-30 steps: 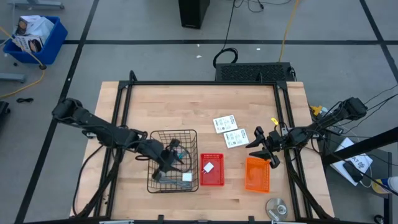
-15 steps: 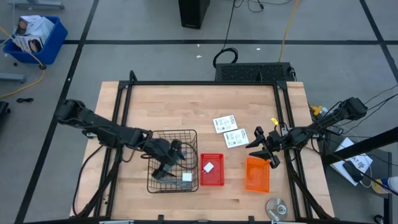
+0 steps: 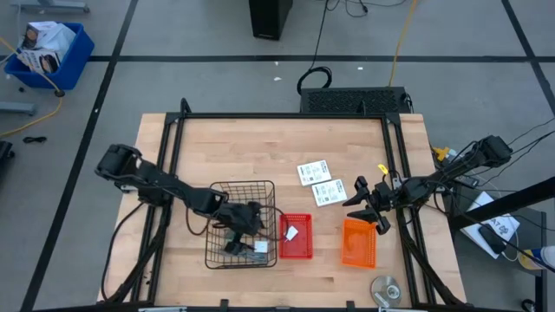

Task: Pick and place items into bin
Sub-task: Put the white charger adapter from the wire basket into the red basket

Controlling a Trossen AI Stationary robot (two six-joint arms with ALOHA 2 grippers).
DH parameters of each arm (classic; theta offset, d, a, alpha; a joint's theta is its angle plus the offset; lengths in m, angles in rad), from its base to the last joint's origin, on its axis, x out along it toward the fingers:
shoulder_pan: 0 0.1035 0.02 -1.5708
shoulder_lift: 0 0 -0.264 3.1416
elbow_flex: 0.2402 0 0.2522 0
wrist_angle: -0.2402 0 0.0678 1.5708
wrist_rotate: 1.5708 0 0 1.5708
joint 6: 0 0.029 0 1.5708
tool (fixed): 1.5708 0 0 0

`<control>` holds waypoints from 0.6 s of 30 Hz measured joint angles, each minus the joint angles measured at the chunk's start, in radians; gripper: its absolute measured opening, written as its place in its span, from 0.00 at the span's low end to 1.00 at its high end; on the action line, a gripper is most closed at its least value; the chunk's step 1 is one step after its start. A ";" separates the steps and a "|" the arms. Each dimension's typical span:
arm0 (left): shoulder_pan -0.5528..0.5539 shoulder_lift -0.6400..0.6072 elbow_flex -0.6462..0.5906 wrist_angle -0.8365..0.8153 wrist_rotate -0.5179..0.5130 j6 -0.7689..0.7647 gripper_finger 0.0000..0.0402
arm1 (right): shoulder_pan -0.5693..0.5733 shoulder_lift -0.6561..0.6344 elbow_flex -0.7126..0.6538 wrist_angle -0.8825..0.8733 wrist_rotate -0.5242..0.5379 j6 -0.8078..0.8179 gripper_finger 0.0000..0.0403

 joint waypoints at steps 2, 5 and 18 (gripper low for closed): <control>0.000 0.023 0.000 0.014 -0.002 0.000 0.95 | 0.000 0.000 0.000 0.000 0.000 0.000 0.38; 0.000 0.052 0.000 0.035 -0.001 -0.001 0.95 | 0.000 0.000 0.000 0.000 0.000 0.000 0.38; -0.005 0.147 0.000 0.106 0.005 -0.008 0.92 | 0.000 0.000 0.000 0.000 0.000 0.000 0.38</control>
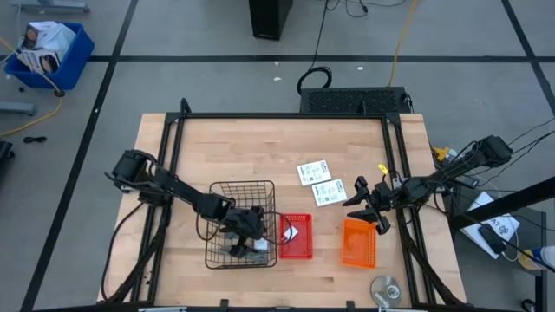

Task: Pick and place items into bin
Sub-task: Put the white charger adapter from the wire basket into the red basket

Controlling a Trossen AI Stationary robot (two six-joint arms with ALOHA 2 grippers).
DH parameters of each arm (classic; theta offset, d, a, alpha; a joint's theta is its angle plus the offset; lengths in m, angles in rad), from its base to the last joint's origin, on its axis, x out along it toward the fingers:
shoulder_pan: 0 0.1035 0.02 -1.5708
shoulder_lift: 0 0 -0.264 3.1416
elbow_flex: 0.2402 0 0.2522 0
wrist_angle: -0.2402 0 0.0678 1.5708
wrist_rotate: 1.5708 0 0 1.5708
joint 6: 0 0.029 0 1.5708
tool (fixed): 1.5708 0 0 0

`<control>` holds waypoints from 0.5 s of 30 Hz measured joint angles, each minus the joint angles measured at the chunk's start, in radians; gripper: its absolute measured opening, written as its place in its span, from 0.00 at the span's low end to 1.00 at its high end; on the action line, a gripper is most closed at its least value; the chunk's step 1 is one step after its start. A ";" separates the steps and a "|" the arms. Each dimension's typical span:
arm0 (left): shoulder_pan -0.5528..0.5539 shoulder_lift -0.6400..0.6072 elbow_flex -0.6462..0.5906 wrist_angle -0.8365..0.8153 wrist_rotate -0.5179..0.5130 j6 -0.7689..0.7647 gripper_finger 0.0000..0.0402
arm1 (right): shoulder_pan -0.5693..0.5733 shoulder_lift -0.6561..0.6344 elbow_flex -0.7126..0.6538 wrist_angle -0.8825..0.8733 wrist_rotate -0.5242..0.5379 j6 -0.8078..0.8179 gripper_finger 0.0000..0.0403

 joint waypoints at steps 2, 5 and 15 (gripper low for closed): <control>0.000 -0.001 0.000 0.012 0.005 -0.015 0.90 | 0.000 0.000 0.000 0.000 0.000 0.000 0.38; 0.000 -0.001 0.000 0.005 0.010 -0.017 0.85 | 0.000 0.000 0.000 0.000 0.000 0.000 0.38; -0.034 -0.001 0.000 0.002 0.003 -0.001 0.47 | 0.000 0.000 0.000 0.000 0.000 0.000 0.38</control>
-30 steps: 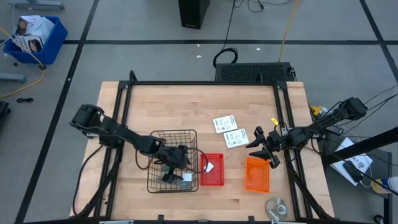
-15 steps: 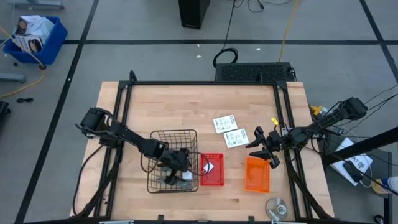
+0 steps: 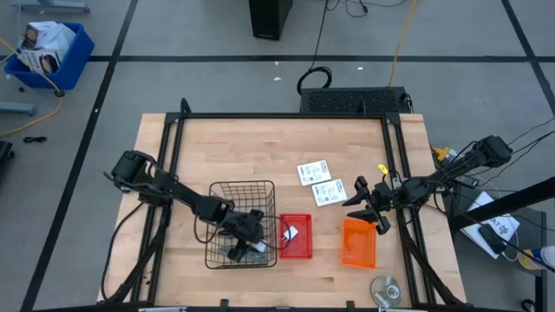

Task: Pick and place items into bin
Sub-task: Put the white charger adapter from the wire basket into the red basket

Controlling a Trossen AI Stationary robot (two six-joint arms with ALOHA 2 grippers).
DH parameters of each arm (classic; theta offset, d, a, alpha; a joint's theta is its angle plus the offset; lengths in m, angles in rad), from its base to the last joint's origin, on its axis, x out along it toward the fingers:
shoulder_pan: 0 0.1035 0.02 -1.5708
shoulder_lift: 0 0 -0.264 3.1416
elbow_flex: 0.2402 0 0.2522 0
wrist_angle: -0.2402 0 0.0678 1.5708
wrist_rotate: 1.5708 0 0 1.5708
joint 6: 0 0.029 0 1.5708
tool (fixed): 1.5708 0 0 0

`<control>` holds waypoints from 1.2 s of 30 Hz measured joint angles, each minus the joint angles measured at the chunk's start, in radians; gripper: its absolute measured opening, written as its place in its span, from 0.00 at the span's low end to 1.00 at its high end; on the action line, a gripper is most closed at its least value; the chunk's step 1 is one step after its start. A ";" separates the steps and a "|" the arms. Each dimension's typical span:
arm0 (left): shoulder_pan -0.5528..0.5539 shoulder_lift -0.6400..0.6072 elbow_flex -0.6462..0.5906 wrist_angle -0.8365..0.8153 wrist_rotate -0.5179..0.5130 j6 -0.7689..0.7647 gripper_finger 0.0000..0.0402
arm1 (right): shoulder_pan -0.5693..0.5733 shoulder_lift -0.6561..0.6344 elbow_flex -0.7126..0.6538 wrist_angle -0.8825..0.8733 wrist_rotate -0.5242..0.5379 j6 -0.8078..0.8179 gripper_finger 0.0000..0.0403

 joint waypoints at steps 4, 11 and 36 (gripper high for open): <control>-0.007 -0.001 0.000 0.000 -0.016 0.006 0.45 | 0.000 0.000 0.000 0.000 0.000 0.000 0.38; -0.007 -0.001 0.000 0.002 -0.024 0.006 0.50 | 0.000 0.000 0.000 0.000 0.000 0.000 0.38; -0.059 -0.247 -0.001 -0.105 -0.182 0.005 0.45 | 0.000 0.000 0.000 0.000 0.000 0.000 0.38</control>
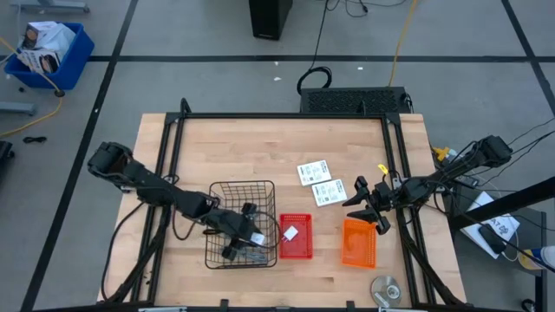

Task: Pick and place items into bin
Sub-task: Put the white charger adapter from the wire basket into the red basket

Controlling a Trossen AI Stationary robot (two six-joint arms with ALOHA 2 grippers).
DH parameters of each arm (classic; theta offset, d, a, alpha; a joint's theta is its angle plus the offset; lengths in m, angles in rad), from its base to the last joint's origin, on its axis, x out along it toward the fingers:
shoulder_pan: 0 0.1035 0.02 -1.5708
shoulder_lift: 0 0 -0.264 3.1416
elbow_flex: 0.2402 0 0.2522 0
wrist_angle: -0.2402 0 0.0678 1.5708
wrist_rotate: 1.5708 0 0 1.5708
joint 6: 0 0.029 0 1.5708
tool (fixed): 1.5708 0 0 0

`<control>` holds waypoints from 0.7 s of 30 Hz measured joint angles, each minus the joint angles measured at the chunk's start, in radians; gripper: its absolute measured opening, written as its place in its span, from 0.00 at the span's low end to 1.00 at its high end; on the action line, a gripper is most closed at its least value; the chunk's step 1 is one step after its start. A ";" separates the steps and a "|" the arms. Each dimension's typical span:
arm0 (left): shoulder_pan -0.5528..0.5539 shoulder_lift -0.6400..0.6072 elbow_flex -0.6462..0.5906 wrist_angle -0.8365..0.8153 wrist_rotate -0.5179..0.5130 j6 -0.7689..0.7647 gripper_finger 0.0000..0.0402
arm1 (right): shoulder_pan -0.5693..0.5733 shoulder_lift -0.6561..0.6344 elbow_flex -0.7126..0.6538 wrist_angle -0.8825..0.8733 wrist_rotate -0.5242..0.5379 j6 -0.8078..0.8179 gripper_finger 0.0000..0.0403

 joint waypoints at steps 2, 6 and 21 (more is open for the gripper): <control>0.006 -0.022 0.000 0.011 -0.005 0.012 0.45 | 0.000 0.000 0.000 0.000 0.000 0.000 0.38; 0.021 -0.045 0.000 0.055 -0.014 0.034 0.45 | 0.000 0.000 0.000 0.000 0.000 0.000 0.38; 0.078 -0.048 0.000 0.324 0.012 0.120 0.45 | 0.000 0.000 0.000 0.000 0.000 0.000 0.38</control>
